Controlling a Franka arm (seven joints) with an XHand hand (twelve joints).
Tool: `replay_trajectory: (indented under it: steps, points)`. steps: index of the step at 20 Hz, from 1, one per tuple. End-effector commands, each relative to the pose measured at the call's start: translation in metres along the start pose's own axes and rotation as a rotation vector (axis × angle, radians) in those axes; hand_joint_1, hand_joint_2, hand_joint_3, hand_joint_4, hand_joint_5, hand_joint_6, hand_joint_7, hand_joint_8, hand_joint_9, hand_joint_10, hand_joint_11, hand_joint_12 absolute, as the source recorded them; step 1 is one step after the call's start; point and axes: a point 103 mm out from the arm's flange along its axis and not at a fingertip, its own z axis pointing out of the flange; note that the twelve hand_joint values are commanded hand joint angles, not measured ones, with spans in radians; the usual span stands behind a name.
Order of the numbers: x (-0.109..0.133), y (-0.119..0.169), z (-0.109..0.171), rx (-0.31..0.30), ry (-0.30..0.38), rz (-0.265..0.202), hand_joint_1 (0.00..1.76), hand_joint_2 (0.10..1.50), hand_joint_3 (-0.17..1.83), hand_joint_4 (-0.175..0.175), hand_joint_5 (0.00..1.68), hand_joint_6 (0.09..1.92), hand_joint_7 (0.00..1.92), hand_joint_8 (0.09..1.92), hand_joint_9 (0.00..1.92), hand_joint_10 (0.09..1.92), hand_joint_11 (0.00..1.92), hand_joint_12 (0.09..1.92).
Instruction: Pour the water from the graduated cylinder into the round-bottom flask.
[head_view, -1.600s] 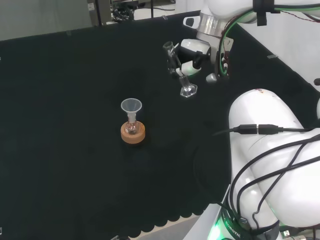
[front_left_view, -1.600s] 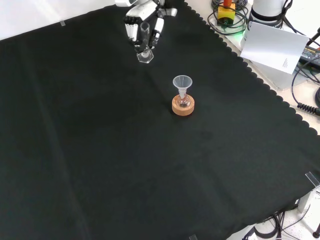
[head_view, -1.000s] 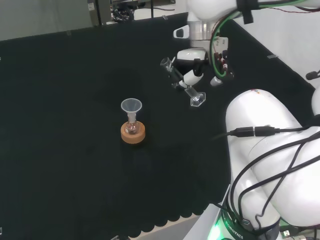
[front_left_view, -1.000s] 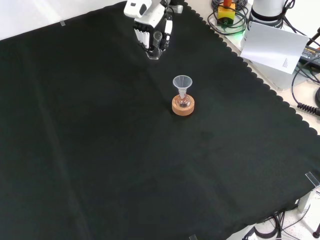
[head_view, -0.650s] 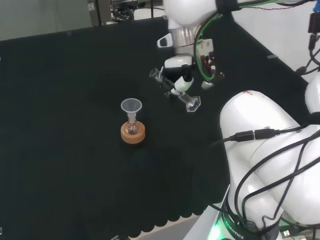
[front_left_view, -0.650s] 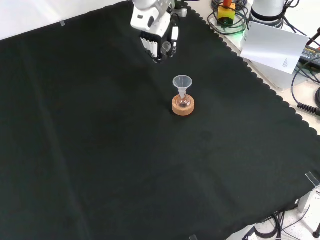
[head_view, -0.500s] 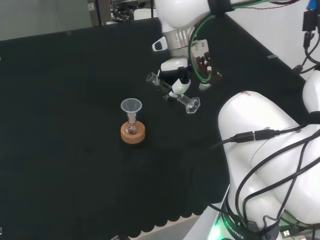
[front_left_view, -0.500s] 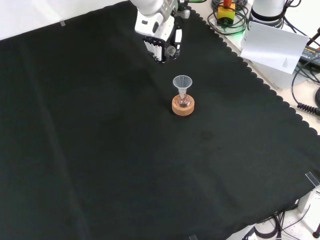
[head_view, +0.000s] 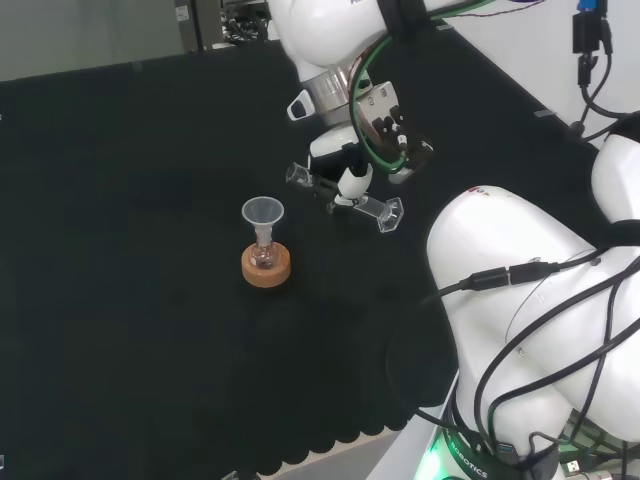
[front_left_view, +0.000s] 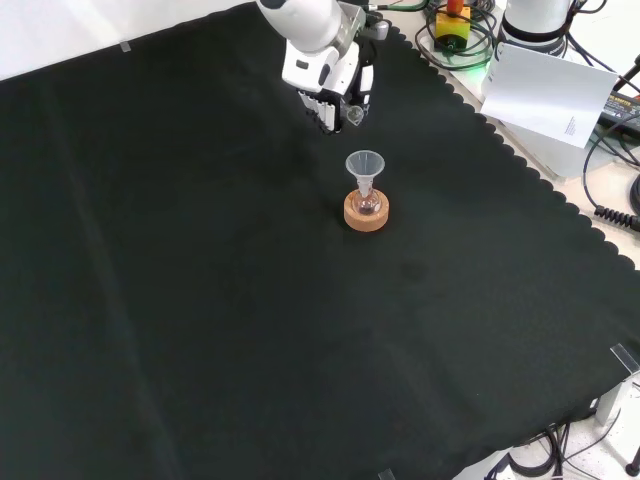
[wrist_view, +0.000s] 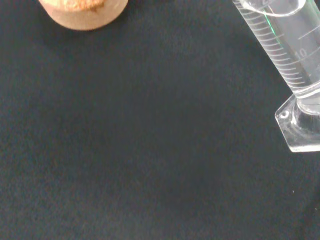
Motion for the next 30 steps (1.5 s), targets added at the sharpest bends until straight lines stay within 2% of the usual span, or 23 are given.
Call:
replay_trajectory:
  steps: [1,7,11,13,14,16,20,30]
  points:
    - [0.003,-0.002,-0.001,0.073,-0.051,0.038,1.16,1.12,-0.02,-0.171,0.99,1.00,1.22,0.36,1.40,0.09,1.27,0.72]
    - [0.011,-0.002,-0.007,0.112,-0.116,0.046,1.16,1.12,-0.02,-0.173,0.99,1.00,1.23,0.36,1.40,0.09,1.28,0.72]
    - [0.018,0.001,-0.012,0.157,-0.165,0.071,1.16,1.12,-0.02,-0.175,0.99,1.00,1.23,0.35,1.40,0.09,1.28,0.71]
    - [0.022,0.003,-0.014,0.173,-0.183,0.092,1.22,1.11,0.00,-0.175,0.99,0.98,1.10,0.74,1.41,0.09,1.28,0.70]
    - [0.023,0.005,-0.016,0.182,-0.192,0.107,1.24,1.11,0.01,-0.175,0.99,0.99,1.06,0.86,1.41,0.09,1.28,0.70]
    - [0.025,0.007,-0.019,0.200,-0.202,0.128,1.25,1.11,0.01,-0.175,0.98,0.99,1.02,0.95,1.41,0.09,1.28,0.70]
    - [0.030,0.012,-0.024,0.221,-0.222,0.156,1.26,1.11,0.01,-0.175,0.98,1.00,1.01,0.98,1.41,0.09,1.28,0.70]
    - [0.031,0.013,-0.032,0.264,-0.257,0.178,1.26,1.11,0.00,-0.175,0.98,1.00,1.01,0.99,1.42,0.09,1.28,0.71]
